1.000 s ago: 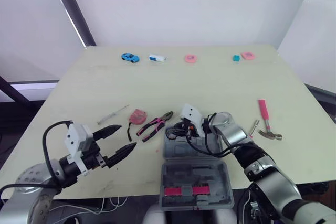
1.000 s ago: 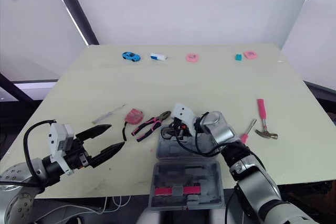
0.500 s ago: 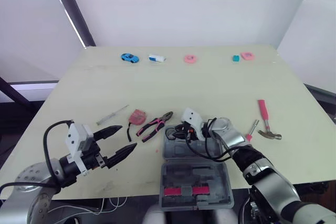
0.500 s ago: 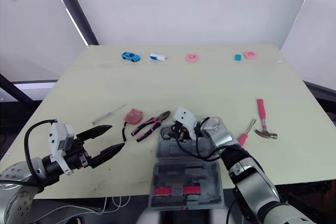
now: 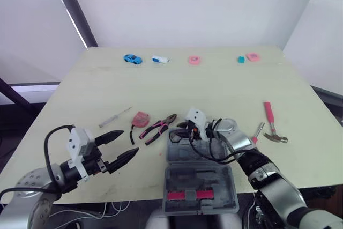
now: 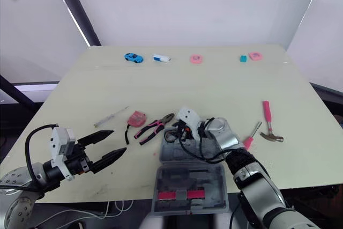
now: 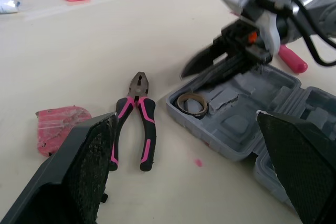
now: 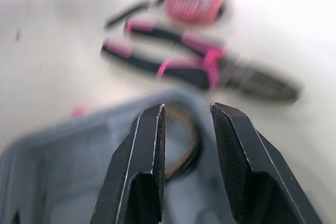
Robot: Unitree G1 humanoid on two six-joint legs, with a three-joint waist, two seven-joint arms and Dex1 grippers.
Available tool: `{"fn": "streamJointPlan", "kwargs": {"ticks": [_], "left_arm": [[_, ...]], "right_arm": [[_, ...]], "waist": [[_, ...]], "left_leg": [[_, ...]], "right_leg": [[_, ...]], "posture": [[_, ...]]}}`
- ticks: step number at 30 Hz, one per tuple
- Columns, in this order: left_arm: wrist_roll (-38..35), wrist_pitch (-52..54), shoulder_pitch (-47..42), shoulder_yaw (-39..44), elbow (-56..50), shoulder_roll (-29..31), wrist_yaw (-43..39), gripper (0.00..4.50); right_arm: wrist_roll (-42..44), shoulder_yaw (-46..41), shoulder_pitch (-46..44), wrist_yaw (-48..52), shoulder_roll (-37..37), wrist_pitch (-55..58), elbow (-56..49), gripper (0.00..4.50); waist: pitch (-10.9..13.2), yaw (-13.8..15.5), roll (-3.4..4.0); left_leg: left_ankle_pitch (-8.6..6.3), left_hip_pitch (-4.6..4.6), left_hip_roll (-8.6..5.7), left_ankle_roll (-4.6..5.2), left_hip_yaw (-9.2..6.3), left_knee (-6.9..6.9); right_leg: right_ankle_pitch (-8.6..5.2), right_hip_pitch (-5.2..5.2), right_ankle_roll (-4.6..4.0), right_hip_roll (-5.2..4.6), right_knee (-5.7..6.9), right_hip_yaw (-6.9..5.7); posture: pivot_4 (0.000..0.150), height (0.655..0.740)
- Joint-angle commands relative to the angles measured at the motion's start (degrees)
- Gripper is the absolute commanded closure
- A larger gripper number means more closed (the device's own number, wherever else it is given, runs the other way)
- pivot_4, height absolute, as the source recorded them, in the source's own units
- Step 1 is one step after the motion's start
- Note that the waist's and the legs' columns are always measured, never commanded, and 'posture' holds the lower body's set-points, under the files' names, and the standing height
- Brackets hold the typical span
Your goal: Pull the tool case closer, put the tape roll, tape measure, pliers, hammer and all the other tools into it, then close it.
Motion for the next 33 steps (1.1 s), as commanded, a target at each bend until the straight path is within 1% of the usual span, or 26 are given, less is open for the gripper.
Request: {"fn": "streamJointPlan", "kwargs": {"ticks": [1, 4, 7, 10, 12, 14, 18, 23, 26, 30, 31, 33], "left_arm": [[0.0, -1.3, 0.1, 0.1, -0.1, -0.5, -0.2, 0.0], [0.0, -1.8, 0.2, 0.4, 0.7, -1.1, 0.1, 0.0], [0.0, -2.3, 0.4, 0.8, 1.7, -1.6, 0.4, 0.0], [0.3, -3.0, -0.2, 2.3, 3.9, -2.2, 2.2, 0.0], [0.5, -3.6, 0.1, 3.1, 5.1, -2.7, 2.7, 0.0], [0.6, -4.2, 0.7, 3.5, 6.1, -3.3, 3.0, 0.0], [1.8, -6.1, 2.0, 4.5, 8.5, -5.3, 5.0, 0.0], [3.1, -8.3, 4.4, 5.5, 9.7, -7.6, 7.1, 0.0], [3.5, -9.3, 6.4, 6.0, 10.7, -7.5, 6.3, 0.0], [3.2, -9.8, 7.7, 8.2, 14.7, -5.7, 4.6, 0.0], [3.0, -9.8, 7.9, 8.6, 15.3, -5.3, 4.1, 0.0], [2.8, -10.1, 8.2, 9.4, 16.6, -4.4, 3.1, 0.0]], "right_arm": [[4.9, -3.8, 2.4, -1.0, -0.9, 3.5, -11.2, 3.04], [9.0, -8.2, 6.8, -2.7, -3.5, 7.7, -20.8, 3.04], [12.1, -12.6, 11.5, -2.8, -7.8, 7.5, -27.8, 3.04], [16.7, -22.8, 20.1, -3.3, -14.5, 7.6, -33.7, 3.04], [17.7, -27.0, 25.7, -2.9, -18.4, 5.8, -34.7, 3.04], [18.9, -30.9, 30.7, -2.4, -20.8, 3.3, -35.1, 3.04], [24.1, -40.0, 40.5, -0.6, -23.1, 0.1, -34.9, 3.04], [27.4, -47.1, 52.9, 3.0, -24.8, -3.5, -33.5, 3.04], [28.4, -49.8, 58.1, 5.0, -25.0, -6.6, -32.0, 2.26], [31.1, -53.4, 63.5, 9.1, -25.4, -9.5, -29.7, 0.26], [31.4, -53.8, 64.4, 9.6, -25.5, -10.1, -29.1, 0.04], [31.7, -54.3, 66.0, 10.6, -25.6, -11.2, -27.7, 0.04]], "waist": [[0.0, 0.0, 0.0], [0.0, 0.2, -0.01], [0.0, 0.3, -0.02], [0.0, 0.7, -0.04], [0.0, 0.8, -0.05], [0.0, 0.7, -0.07], [0.0, 0.0, -0.07], [0.0, 0.2, -0.13], [-0.1, 0.2, -0.18], [-0.1, 0.1, -0.18], [-0.1, 0.1, -0.19], [-0.1, 0.2, -0.21]], "left_leg": [[0.0, 0.0, 0.0, 0.0, -0.02, -0.02], [0.0, -0.01, -0.02, 0.0, -0.02, -0.05], [0.0, -0.03, -0.04, 0.0, -0.02, -0.05], [0.0, -0.03, -0.1, 0.01, 0.01, -0.05], [-0.01, -0.02, -0.14, 0.01, 0.04, -0.06], [-0.01, -0.02, -0.16, 0.01, 0.06, -0.07], [-0.01, 0.11, -0.08, 0.02, 0.1, -0.09], [0.0, 0.13, -0.08, 0.02, 0.09, -0.09], [0.0, 0.15, -0.05, 0.02, 0.1, -0.08], [-0.01, 0.21, 0.02, 0.02, 0.12, -0.08], [-0.01, 0.22, 0.04, 0.02, 0.11, -0.08], [-0.01, 0.21, 0.05, 0.01, 0.1, -0.08]], "right_leg": [[0.01, 0.0, 0.02, -0.04, 0.01, -0.01], [0.0, 0.01, 0.01, -0.07, -0.03, -0.03], [-0.02, 0.01, 0.0, -0.1, -0.06, -0.04], [-0.04, 0.01, -0.03, -0.08, -0.08, -0.02], [-0.05, 0.05, -0.02, -0.05, -0.12, -0.02], [-0.07, 0.04, -0.06, -0.04, -0.15, -0.02], [-0.08, 0.08, -0.06, 0.12, -0.12, 0.09], [-0.1, 0.12, -0.06, 0.09, -0.17, 0.14], [-0.22, 0.12, 0.13, 0.06, -0.18, 0.16], [-0.24, 0.11, 0.16, -0.01, -0.17, 0.2], [-0.25, 0.1, 0.16, -0.02, -0.17, 0.2], [-0.25, 0.08, 0.16, -0.05, -0.18, 0.18]], "posture": [[0.15, 0.74], [0.15, 0.74], [0.15, 0.74], [0.15, 0.74], [0.15, 0.74], [0.15, 0.74], [0.15, 0.74], [0.15, 0.74], [0.15, 0.74], [0.15, 0.74], [0.15, 0.74], [0.15, 0.74]]}}
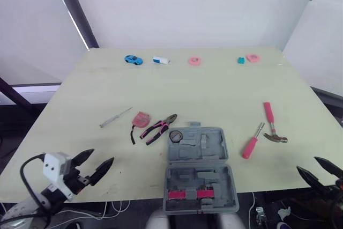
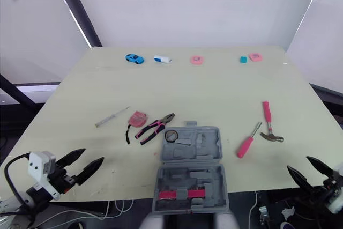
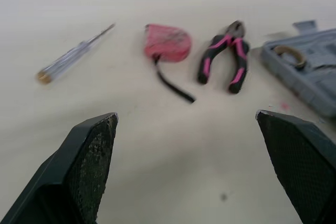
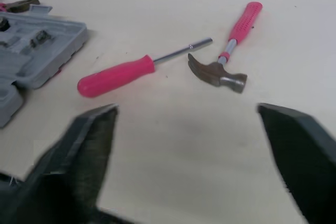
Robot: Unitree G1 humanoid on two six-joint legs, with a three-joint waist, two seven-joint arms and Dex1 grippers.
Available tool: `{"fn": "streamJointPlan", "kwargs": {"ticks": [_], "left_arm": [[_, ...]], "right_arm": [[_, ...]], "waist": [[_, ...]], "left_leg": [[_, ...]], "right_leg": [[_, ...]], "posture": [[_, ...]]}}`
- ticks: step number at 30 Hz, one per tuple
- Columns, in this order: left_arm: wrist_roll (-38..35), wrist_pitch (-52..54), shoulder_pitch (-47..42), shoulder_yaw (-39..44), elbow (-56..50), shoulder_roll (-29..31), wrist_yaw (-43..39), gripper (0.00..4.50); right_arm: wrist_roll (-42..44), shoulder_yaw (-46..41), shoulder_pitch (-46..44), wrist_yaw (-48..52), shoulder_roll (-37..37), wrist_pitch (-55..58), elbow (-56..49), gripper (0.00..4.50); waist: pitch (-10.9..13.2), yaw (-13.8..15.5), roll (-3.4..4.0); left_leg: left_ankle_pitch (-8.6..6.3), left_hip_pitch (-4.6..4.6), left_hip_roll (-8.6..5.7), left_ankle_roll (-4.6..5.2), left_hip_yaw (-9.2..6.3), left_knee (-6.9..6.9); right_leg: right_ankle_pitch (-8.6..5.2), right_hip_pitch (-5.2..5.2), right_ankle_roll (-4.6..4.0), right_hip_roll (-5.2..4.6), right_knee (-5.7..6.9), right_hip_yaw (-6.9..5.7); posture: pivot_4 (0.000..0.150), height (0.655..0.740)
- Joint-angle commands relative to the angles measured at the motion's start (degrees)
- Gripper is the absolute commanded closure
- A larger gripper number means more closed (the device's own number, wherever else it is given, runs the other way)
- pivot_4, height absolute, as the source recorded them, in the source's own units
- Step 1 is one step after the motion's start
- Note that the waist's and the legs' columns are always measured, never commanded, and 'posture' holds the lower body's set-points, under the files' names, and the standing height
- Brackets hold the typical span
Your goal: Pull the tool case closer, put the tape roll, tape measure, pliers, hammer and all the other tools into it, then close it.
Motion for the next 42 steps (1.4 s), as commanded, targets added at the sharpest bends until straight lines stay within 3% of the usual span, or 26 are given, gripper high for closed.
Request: {"fn": "streamJointPlan", "kwargs": {"ticks": [1, 13, 28, 39, 42], "left_arm": [[-0.5, -1.5, 0.7, 2.9, 1.9, 1.8, -2.2, 0.0], [0.3, -2.8, -1.0, 0.5, 3.7, 0.8, -3.2, 0.0], [2.0, 0.9, -6.1, -4.7, -2.1, 1.9, -0.1, 0.0], [5.3, 9.8, -13.7, -7.5, -2.7, -1.5, 15.1, 0.0], [9.0, 10.1, -18.3, -11.0, 0.3, -3.2, 19.3, 0.0]], "right_arm": [[1.7, -2.8, 2.3, 2.5, -1.0, -3.3, 1.6, 0.04], [2.1, -2.5, 3.2, 3.6, -1.1, -8.9, 7.1, 0.04], [4.6, 3.9, -1.4, 4.9, -4.8, -3.3, -5.5, 0.04], [6.2, 11.9, -9.8, 3.3, -8.1, 2.4, -17.6, 0.04], [8.3, 15.4, -13.6, 3.6, -10.0, 6.1, -21.5, 0.04]], "waist": [[0.0, 0.1, -0.02], [-0.1, 0.3, -0.01], [-0.1, 0.6, -0.04], [-0.1, 1.6, -0.08], [-0.1, 1.7, -0.08]], "left_leg": [[0.0, -0.02, 0.01, 0.0, -0.01, 0.0], [-0.02, -0.08, -0.01, -0.02, -0.03, -0.02], [-0.01, -0.08, -0.04, 0.0, -0.01, -0.04], [0.01, -0.06, -0.16, 0.01, -0.05, 0.04], [0.01, -0.05, -0.2, 0.01, -0.07, 0.06]], "right_leg": [[0.0, -0.01, 0.0, -0.03, -0.01, -0.01], [0.0, -0.06, -0.01, -0.43, -0.09, -0.04], [0.04, 0.0, -0.07, -0.12, -0.06, -0.04], [0.15, 0.07, -0.21, 0.06, 0.02, -0.07], [0.17, 0.14, -0.21, 0.06, 0.02, -0.09]], "posture": [[0.15, 0.74], [0.15, 0.74], [0.15, 0.74], [0.15, 0.74], [0.15, 0.74]]}}
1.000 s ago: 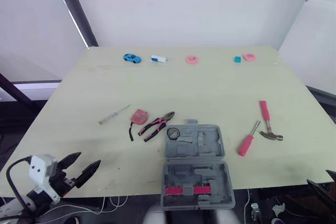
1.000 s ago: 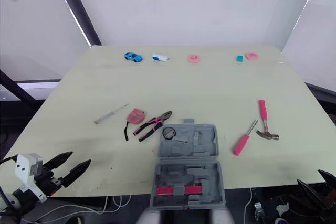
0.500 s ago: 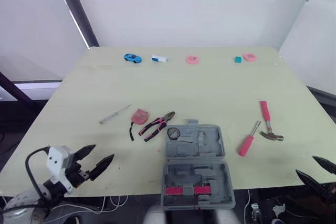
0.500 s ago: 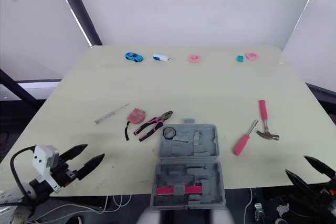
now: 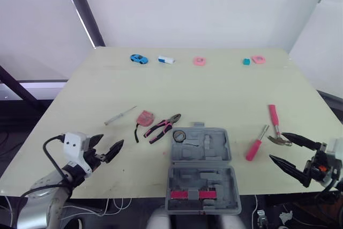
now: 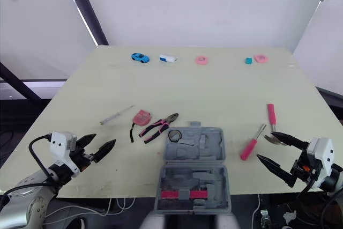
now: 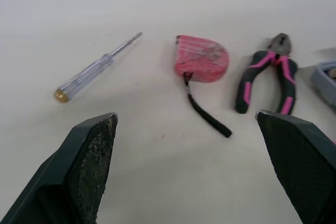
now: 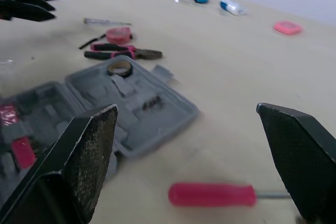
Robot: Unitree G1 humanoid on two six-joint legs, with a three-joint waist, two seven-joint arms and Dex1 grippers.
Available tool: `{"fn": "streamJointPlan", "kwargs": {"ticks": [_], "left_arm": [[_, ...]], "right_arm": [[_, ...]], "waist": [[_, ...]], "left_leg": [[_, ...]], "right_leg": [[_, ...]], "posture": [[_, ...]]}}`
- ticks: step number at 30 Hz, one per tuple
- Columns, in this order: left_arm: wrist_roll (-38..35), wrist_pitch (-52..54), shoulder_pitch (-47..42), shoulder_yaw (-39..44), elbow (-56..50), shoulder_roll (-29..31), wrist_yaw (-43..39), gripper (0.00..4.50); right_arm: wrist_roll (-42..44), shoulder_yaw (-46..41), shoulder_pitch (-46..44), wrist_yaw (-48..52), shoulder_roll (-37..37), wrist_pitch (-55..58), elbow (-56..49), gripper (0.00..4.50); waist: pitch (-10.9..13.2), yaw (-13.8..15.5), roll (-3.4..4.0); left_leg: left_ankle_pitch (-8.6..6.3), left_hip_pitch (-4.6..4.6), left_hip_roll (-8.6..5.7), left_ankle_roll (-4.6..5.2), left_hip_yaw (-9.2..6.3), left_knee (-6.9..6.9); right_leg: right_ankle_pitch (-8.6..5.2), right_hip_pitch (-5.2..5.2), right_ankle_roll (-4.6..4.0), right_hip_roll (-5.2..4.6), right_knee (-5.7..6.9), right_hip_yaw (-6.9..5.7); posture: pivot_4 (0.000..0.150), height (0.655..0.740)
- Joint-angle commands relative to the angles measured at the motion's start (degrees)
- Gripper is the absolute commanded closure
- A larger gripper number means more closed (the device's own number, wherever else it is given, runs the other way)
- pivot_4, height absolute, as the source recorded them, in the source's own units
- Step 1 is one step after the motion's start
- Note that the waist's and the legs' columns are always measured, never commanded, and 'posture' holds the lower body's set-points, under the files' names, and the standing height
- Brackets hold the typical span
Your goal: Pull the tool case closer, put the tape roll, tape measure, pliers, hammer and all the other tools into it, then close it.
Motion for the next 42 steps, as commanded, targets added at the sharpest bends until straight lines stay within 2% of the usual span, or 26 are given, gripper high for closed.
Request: {"fn": "streamJointPlan", "kwargs": {"ticks": [1, 12, 23, 26, 29, 31, 34, 42], "left_arm": [[3.6, -0.2, -4.5, -2.7, 2.2, -1.2, 4.4, 0.0], [9.6, -1.8, -18.2, -8.3, 18.6, -3.2, 7.3, 0.0], [12.7, -4.7, -23.9, -11.2, 27.8, -2.8, 4.9, 0.0], [13.7, -5.7, -24.8, -11.9, 29.3, -2.7, 4.2, 0.74], [13.8, -6.5, -26.3, -11.6, 31.7, -3.0, 3.9, 2.05], [14.2, -7.1, -26.8, -11.8, 32.9, -3.1, 3.8, 3.12], [14.4, -7.5, -26.1, -11.8, 33.1, -3.5, 3.5, 4.47], [14.8, -8.3, -25.0, -12.0, 31.8, -1.4, -0.1, 4.47]], "right_arm": [[2.8, 2.2, -3.3, 0.0, -2.0, 3.0, -5.2, 0.04], [1.8, 5.8, -9.0, -1.5, -2.3, 3.8, -5.5, 0.04], [1.5, 6.0, -8.1, -1.9, -1.7, 3.1, -5.8, 0.04], [1.1, 6.2, -8.1, -2.0, -1.4, 2.8, -5.6, 0.0], [0.8, 6.4, -8.0, -2.0, -1.1, 2.5, -5.4, 0.0], [0.7, 6.3, -7.4, -1.8, -1.0, 2.1, -5.4, 0.0], [0.5, 6.1, -6.3, -1.7, -0.9, 1.8, -5.6, 0.0], [1.1, 5.9, -5.9, -1.8, -0.6, 1.5, -5.8, 0.0]], "waist": [[0.0, 0.0, -0.01], [0.0, 0.0, -0.17], [0.0, 0.1, -0.16], [0.0, 0.2, -0.16], [0.0, 0.3, -0.16], [0.0, 0.3, -0.16], [0.0, 0.4, -0.16], [0.0, 0.2, -0.15]], "left_leg": [[0.0, 0.0, -0.02, 0.0, 0.0, 0.05], [0.0, -0.08, -0.04, 0.0, -0.01, 0.28], [0.0, -0.08, -0.04, 0.0, -0.01, 0.34], [0.0, -0.08, -0.04, 0.0, -0.01, 0.35], [0.0, -0.08, -0.05, 0.0, -0.01, 0.36], [0.0, -0.09, -0.06, 0.0, -0.02, 0.37], [0.0, -0.1, -0.06, 0.0, -0.01, 0.37], [0.0, -0.08, -0.06, 0.0, -0.01, 0.37]], "right_leg": [[0.01, 0.02, 0.0, 0.01, 0.02, -0.02], [0.12, 0.15, 0.16, 0.08, 0.09, -0.19], [0.14, 0.18, 0.2, 0.08, 0.14, -0.21], [0.15, 0.18, 0.21, 0.08, 0.14, -0.22], [0.15, 0.19, 0.21, 0.08, 0.14, -0.22], [0.15, 0.19, 0.21, 0.08, 0.14, -0.23], [0.15, 0.19, 0.21, 0.07, 0.14, -0.23], [0.15, 0.19, 0.21, 0.07, 0.16, -0.23]], "posture": [[0.15, 0.74], [0.15, 0.74], [0.15, 0.74], [0.15, 0.74], [0.15, 0.74], [0.15, 0.74], [0.15, 0.74], [0.15, 0.74]]}}
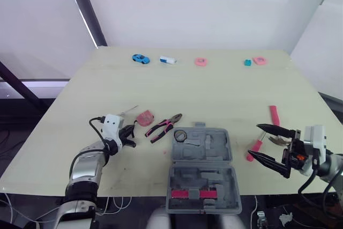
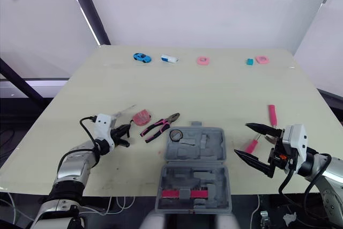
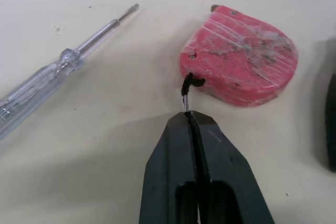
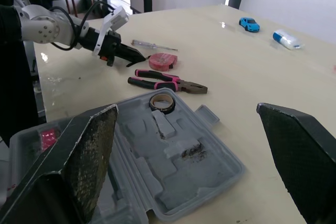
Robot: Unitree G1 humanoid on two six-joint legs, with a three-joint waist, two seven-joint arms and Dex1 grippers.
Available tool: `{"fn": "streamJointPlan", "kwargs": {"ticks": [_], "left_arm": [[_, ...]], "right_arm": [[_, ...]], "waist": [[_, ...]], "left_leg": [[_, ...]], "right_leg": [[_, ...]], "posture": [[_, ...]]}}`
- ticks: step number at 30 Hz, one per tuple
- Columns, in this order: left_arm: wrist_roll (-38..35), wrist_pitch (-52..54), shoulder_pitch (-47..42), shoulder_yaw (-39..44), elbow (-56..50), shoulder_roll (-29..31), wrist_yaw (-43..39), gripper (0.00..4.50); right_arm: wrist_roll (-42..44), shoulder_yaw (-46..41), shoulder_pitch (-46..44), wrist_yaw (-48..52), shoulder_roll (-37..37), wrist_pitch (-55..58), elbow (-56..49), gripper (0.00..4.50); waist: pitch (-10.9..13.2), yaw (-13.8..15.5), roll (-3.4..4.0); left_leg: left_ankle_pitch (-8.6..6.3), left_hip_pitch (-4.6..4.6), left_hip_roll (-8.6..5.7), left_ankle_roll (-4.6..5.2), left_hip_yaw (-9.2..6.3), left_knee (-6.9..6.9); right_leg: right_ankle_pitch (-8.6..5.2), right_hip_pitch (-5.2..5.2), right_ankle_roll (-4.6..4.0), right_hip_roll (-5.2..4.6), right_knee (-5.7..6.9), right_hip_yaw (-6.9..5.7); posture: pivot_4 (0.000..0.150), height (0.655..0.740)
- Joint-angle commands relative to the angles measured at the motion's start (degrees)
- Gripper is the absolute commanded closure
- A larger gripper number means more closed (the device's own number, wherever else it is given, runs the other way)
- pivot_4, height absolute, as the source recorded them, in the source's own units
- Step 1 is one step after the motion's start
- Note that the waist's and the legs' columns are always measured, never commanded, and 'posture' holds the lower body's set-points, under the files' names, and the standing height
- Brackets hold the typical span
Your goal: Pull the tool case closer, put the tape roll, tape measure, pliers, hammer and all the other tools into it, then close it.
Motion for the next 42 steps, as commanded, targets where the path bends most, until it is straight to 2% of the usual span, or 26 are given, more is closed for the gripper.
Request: {"fn": "streamJointPlan", "kwargs": {"ticks": [1, 9, 15, 19, 24, 33, 42], "left_arm": [[0.0, 0.4, 1.6, -0.7, -2.6, 1.7, -2.3, 4.47], [-2.1, 5.0, 10.9, 0.6, -15.2, 3.4, -4.3, 4.47], [-5.0, 9.8, 22.1, 2.5, -28.1, 5.0, -5.3, 4.47], [-7.1, 11.9, 32.5, 4.1, -38.2, 5.5, -6.2, 4.47], [-8.6, 13.3, 40.7, 4.4, -45.9, 5.3, -6.1, 4.47], [-9.7, 14.1, 51.7, 5.7, -54.2, 4.1, -5.1, 4.47], [-9.9, 13.5, 58.4, 6.8, -57.7, 3.2, -5.1, 4.47]], "right_arm": [[1.8, -0.9, 0.5, 0.6, 0.0, -0.4, -2.1, 0.0], [3.0, -0.2, -0.4, 2.2, -1.0, 0.7, -2.0, 0.0], [4.2, 1.6, -3.1, 4.7, -2.3, 2.3, -1.2, 0.0], [5.0, 3.7, -6.9, 7.3, -2.6, 3.2, 0.4, 0.0], [5.6, 5.8, -10.1, 10.8, -3.0, 3.6, 2.2, 0.0], [1.6, 9.6, -14.5, 17.0, -4.4, 0.8, 6.6, 0.0], [0.9, 10.9, -15.6, 17.9, -3.5, 0.6, 7.6, 0.0]], "waist": [[0.0, -0.1, 0.0], [0.0, -0.4, 0.0], [0.0, -0.3, -0.02], [0.0, -0.7, -0.03], [0.0, -0.1, -0.02], [0.0, -0.3, -0.02], [0.0, -0.3, -0.03]], "left_leg": [[0.0, 0.0, 0.0, 0.0, 0.0, 0.0], [0.0, 0.05, 0.08, 0.0, -0.07, -0.01], [-0.01, 0.08, 0.21, 0.0, -0.1, -0.06], [-0.02, 0.09, 0.26, 0.01, -0.03, -0.04], [-0.02, 0.07, 0.22, 0.01, -0.1, -0.04], [-0.02, 0.05, 0.22, 0.01, -0.09, -0.04], [-0.02, 0.02, 0.21, 0.01, -0.09, -0.03]], "right_leg": [[0.0, 0.0, 0.0, 0.0, 0.0, 0.0], [-0.01, -0.01, -0.01, -0.03, -0.01, 0.05], [-0.07, -0.04, -0.11, -0.12, -0.02, 0.11], [-0.13, -0.05, -0.22, -0.15, -0.04, 0.17], [-0.14, -0.07, -0.24, -0.22, -0.03, 0.1], [-0.15, -0.11, -0.24, -0.21, -0.06, 0.1], [-0.17, -0.17, -0.23, -0.21, -0.06, 0.11]], "posture": [[0.15, 0.74], [0.15, 0.74], [0.15, 0.74], [0.15, 0.74], [0.15, 0.74], [0.15, 0.74], [0.15, 0.74]]}}
